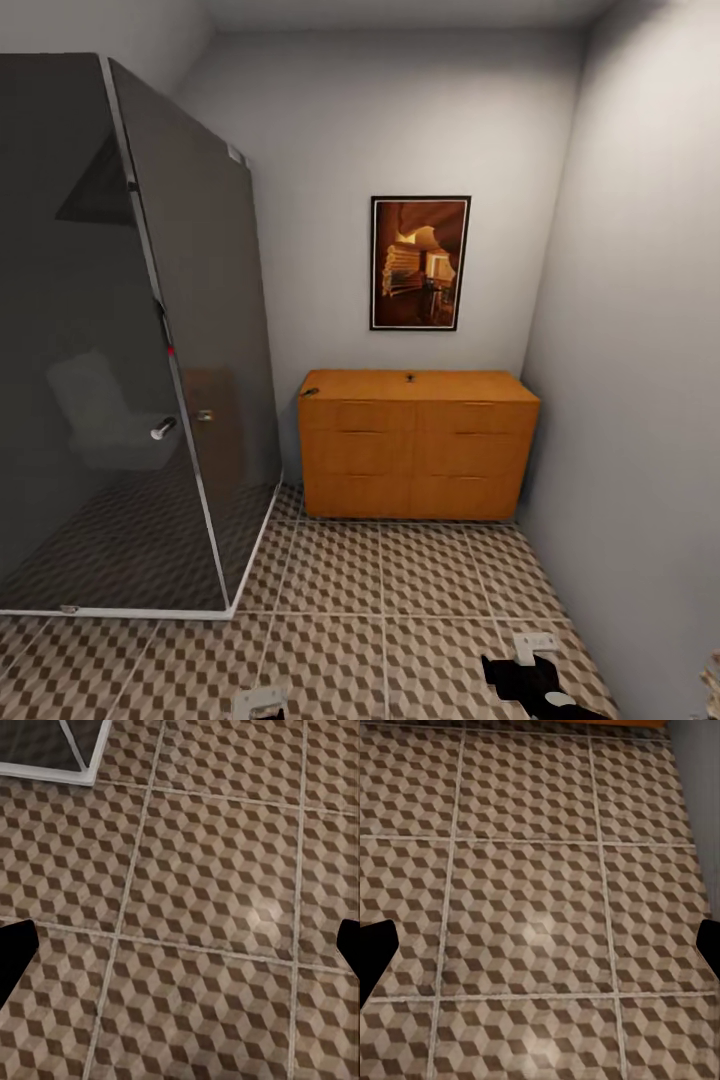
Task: Take the four mousetraps from the cabinet in the bathroom and place them on the bathroom floor. Make sure all four end up on the same floor surface, and ensure that at least two of them are either under or directly next to the same bathroom sink.
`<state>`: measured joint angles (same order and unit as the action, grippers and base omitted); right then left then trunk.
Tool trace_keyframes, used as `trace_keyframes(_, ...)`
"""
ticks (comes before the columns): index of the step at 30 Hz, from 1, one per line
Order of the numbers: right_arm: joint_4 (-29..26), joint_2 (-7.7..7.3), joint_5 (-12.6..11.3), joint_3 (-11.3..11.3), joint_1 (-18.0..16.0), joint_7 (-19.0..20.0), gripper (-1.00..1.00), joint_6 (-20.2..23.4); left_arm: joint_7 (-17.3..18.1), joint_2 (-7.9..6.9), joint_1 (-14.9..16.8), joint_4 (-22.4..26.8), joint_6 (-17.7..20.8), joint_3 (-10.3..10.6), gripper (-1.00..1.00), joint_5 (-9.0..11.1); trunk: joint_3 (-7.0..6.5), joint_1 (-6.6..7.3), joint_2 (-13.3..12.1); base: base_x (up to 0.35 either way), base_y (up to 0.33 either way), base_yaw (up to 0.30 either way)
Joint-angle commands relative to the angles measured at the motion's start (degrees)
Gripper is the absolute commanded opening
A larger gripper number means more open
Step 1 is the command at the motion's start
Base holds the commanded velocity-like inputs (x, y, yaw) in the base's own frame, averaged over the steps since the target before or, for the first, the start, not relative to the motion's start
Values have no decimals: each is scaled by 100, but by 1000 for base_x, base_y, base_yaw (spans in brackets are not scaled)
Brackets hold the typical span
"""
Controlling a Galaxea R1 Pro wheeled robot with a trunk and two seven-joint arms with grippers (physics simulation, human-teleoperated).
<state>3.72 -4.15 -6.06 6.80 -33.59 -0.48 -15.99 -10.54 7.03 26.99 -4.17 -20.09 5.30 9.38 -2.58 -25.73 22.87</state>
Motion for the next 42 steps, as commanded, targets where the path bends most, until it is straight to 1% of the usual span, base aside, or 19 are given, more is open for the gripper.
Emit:
trace_keyframes(1,23,2,-59,50,-7,3,100,-37,-6,3,8,-25,-39,50,100,53,2,-5,4,269,-125,0)
trace_keyframes(12,23,2,-45,50,-7,2,100,-37,-1,-7,8,-26,-41,50,100,54,2,-5,4,293,-39,0)
trace_keyframes(16,23,2,-39,50,-7,2,100,-36,3,-5,8,-29,-45,50,100,50,2,-5,4,151,-4,0)
trace_keyframes(23,23,2,-29,50,-7,2,100,-37,9,2,8,-25,-48,56,100,48,2,-5,4,30,-1,0)
trace_keyframes(29,23,2,-27,50,-7,4,100,-36,-23,44,8,-23,-41,51,100,73,2,-5,4,1,0,0)
trace_keyframes(42,23,2,-25,50,-7,3,100,-35,-28,51,8,-23,-45,50,100,79,2,-5,4,0,0,0)
